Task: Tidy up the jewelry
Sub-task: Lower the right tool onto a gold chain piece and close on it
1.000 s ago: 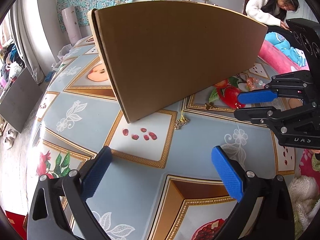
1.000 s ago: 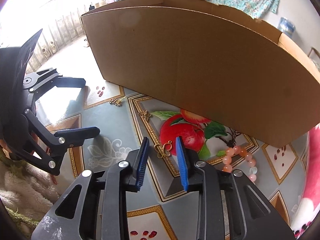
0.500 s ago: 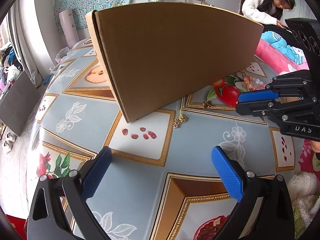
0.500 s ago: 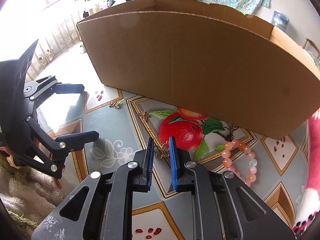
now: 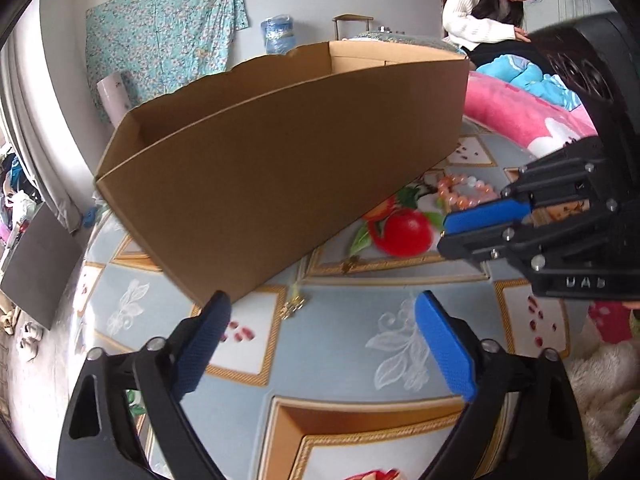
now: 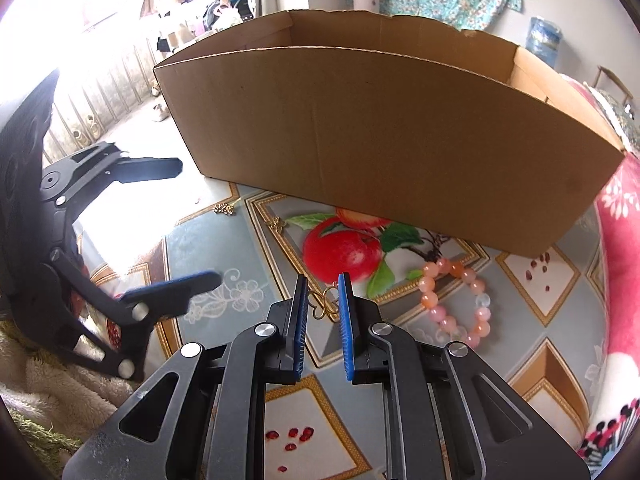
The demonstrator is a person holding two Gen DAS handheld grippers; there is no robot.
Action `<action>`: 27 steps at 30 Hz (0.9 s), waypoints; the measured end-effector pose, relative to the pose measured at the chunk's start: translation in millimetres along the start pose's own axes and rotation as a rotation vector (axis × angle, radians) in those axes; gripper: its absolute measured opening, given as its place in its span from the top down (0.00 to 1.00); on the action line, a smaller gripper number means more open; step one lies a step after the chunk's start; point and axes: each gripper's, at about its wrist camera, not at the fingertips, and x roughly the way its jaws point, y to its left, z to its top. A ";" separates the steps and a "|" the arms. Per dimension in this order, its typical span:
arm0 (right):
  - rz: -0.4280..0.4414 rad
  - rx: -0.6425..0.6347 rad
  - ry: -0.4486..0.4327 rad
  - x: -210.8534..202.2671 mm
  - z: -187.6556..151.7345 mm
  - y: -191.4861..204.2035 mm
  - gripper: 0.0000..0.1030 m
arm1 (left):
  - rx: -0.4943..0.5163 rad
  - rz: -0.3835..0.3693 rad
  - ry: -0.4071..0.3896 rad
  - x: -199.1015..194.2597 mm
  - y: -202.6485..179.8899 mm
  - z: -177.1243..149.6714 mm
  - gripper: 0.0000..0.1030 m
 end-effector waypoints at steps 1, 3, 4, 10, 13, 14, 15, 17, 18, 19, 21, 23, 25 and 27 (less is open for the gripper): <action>0.001 0.008 -0.002 -1.5 -1.9 -2.3 0.87 | -0.005 -0.004 0.000 2.5 -1.1 2.8 0.19; 0.010 0.024 -0.007 -4.7 -7.1 -6.8 0.87 | -0.008 -0.017 0.007 8.0 -2.0 8.5 0.34; 0.013 0.029 -0.010 -5.9 -9.5 -8.5 0.87 | -0.010 -0.016 0.013 10.3 -2.2 10.8 0.37; 0.036 0.051 -0.021 -13.6 -17.0 -16.1 0.87 | -0.035 -0.063 0.067 27.4 -6.1 22.6 0.63; 0.050 0.048 -0.020 -13.0 -18.4 -22.2 0.87 | -0.041 -0.063 0.079 33.7 -9.8 23.8 0.71; 0.049 0.045 -0.019 -12.1 -20.7 -22.0 0.87 | -0.044 -0.061 0.088 36.8 -10.9 24.0 0.75; 0.050 0.041 -0.019 -10.0 -18.3 -23.3 0.87 | -0.045 -0.061 0.094 38.0 -11.3 23.4 0.76; 0.056 0.038 -0.021 -10.3 -18.6 -24.6 0.87 | -0.048 -0.057 0.099 40.9 -12.5 22.9 0.78; 0.056 0.037 -0.023 -11.0 -18.9 -25.6 0.87 | -0.048 -0.054 0.099 41.4 -13.1 23.1 0.78; 0.058 0.035 -0.026 -11.9 -19.2 -26.7 0.87 | -0.048 -0.051 0.100 41.8 -13.3 23.3 0.78; 0.062 0.035 -0.029 -8.7 -17.6 -21.5 0.87 | -0.047 -0.047 0.100 42.2 -14.3 23.5 0.78; 0.066 0.035 -0.034 -9.4 -17.7 -22.2 0.87 | -0.053 -0.048 0.102 42.4 -14.4 23.2 0.80; 0.069 0.036 -0.036 -10.6 -17.3 -21.2 0.87 | -0.053 -0.047 0.104 42.0 -14.1 22.7 0.83; 0.071 0.036 -0.038 -11.1 -17.6 -22.6 0.87 | -0.056 -0.046 0.109 41.5 -13.4 22.8 0.88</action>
